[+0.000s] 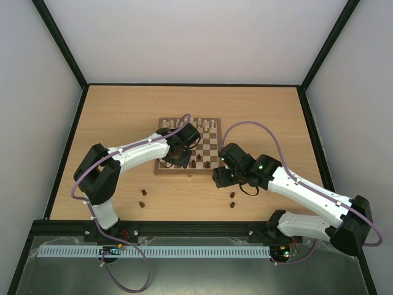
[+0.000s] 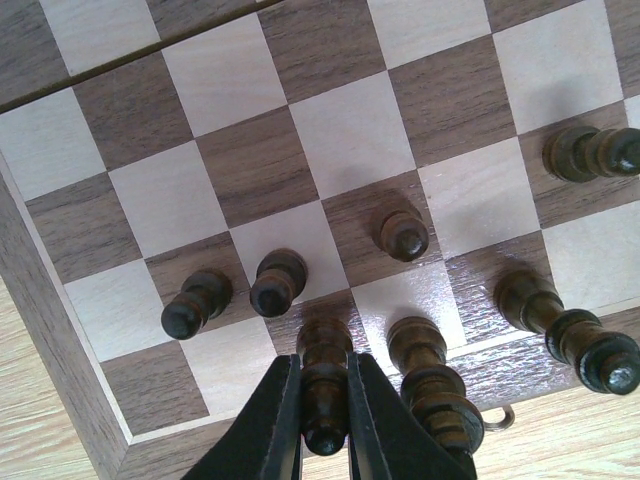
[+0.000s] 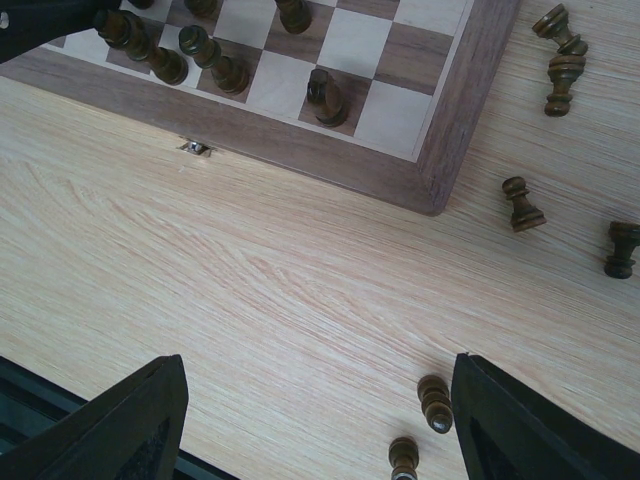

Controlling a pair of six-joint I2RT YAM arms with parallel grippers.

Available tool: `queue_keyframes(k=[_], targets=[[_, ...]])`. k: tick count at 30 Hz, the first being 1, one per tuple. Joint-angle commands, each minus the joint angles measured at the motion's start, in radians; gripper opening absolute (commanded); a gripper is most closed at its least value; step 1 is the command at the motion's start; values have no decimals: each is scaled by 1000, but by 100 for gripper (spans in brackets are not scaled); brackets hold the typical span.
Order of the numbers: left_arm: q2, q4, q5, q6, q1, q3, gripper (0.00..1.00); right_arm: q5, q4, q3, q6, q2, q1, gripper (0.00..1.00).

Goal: Set up the chess pieces on the board
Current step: Place the chess piece on the chessboard.

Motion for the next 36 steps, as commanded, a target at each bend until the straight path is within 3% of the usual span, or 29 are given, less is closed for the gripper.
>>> queue_keyframes(k=[1,36], targets=[[17,8,7,9,6,-11,10,-6,-13,-15,-12,-2,0,73],[-19,8,8,2,6,-47,26,-11,-9,-19,-13,8,3,73]])
